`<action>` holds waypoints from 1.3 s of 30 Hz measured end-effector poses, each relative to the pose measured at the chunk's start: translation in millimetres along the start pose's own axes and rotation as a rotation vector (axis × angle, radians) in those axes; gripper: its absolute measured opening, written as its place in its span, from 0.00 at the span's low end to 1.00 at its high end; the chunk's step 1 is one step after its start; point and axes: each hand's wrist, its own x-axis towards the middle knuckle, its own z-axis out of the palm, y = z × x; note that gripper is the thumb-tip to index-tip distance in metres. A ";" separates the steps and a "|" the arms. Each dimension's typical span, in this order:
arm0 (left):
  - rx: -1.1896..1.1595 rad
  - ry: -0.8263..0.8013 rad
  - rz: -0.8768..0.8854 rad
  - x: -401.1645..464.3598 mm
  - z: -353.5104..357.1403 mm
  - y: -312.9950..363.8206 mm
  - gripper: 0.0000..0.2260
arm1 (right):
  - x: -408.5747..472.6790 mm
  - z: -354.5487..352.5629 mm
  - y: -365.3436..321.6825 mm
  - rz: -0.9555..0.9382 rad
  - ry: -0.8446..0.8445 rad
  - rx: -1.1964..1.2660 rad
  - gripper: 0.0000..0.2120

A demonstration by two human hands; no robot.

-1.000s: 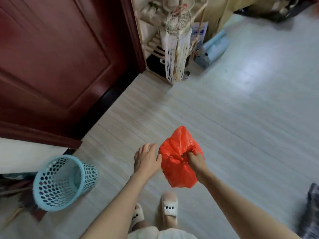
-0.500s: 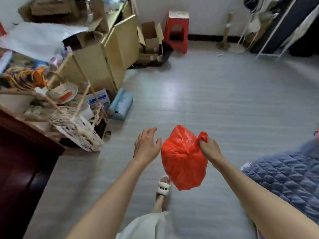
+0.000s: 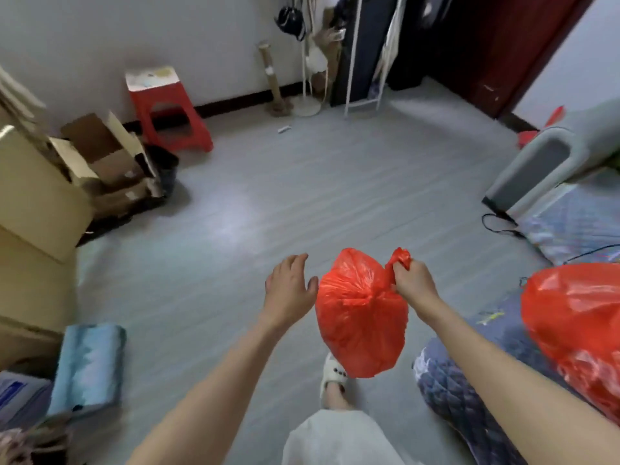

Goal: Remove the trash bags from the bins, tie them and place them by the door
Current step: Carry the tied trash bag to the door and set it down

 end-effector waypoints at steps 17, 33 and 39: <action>0.172 -0.033 0.331 557.1 -16.2 232.2 0.25 | 496.1 -140.8 -152.3 0.098 0.204 0.185 0.09; 0.171 -0.266 0.612 1036.6 39.9 469.4 0.22 | 939.1 -298.5 -245.9 0.279 0.463 0.507 0.11; 0.179 -0.318 0.718 1177.9 96.4 584.6 0.21 | 1097.7 -370.7 -240.7 0.289 0.463 0.738 0.12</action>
